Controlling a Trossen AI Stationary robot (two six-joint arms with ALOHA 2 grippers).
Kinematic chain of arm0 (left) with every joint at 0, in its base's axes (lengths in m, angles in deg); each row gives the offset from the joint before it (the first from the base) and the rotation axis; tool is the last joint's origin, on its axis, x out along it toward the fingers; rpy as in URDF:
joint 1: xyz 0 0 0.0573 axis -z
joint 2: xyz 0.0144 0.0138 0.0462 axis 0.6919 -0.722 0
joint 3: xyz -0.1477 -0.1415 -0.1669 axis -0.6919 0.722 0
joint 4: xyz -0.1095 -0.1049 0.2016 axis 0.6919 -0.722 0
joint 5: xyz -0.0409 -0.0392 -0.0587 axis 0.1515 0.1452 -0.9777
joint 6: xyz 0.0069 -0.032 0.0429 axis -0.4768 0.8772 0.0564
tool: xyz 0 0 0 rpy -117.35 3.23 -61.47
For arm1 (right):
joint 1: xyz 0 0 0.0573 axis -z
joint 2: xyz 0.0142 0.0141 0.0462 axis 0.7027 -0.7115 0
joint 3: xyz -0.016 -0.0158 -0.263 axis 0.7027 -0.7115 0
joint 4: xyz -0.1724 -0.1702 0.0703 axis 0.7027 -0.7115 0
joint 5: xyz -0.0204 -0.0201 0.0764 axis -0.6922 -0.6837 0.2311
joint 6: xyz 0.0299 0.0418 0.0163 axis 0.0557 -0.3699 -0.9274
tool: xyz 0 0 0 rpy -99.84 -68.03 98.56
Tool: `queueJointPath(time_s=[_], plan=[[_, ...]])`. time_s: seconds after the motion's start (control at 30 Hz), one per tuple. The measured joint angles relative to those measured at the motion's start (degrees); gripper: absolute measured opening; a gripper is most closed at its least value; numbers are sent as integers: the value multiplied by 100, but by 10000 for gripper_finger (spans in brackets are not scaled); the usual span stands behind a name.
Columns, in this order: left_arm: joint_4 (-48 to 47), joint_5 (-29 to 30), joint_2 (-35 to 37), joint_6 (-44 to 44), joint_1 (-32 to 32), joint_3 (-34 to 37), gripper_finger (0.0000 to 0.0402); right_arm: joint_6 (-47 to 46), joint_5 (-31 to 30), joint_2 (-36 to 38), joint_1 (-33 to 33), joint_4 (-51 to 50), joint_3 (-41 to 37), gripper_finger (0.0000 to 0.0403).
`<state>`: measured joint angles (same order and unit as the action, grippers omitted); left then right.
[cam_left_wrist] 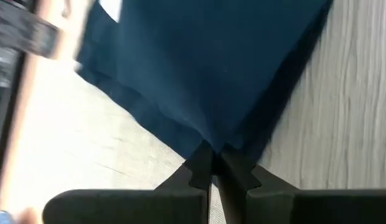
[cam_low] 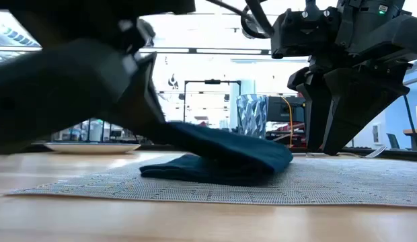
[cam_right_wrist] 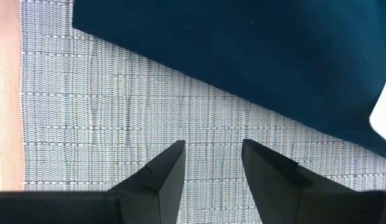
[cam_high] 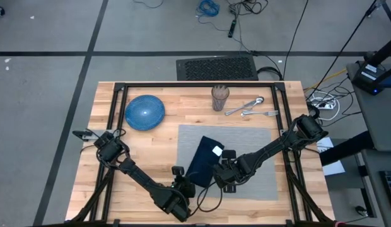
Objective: Set table place
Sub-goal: Fold the blue napkin
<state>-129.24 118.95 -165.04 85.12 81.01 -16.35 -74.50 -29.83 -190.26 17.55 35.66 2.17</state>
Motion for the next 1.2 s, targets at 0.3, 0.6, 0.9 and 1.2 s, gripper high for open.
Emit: queueJointPath(time_s=[0.3, 0.6, 0.9, 1.2], plan=[[53, -774, 11, 6, -251, 287, 0, 0, 7, 0, 0, 0, 0, 148], [30, -788, 13, -43, -285, 293, 31, -174, -328, 0, -2, -201, 0, 148], [-335, -560, 8, 284, -286, 302, 94, -441, -1962, 326, 271, -797, 0, 148], [-374, -452, -2, 308, -285, 306, 96, 190, -1393, 687, 1434, -517, -2, 134]])
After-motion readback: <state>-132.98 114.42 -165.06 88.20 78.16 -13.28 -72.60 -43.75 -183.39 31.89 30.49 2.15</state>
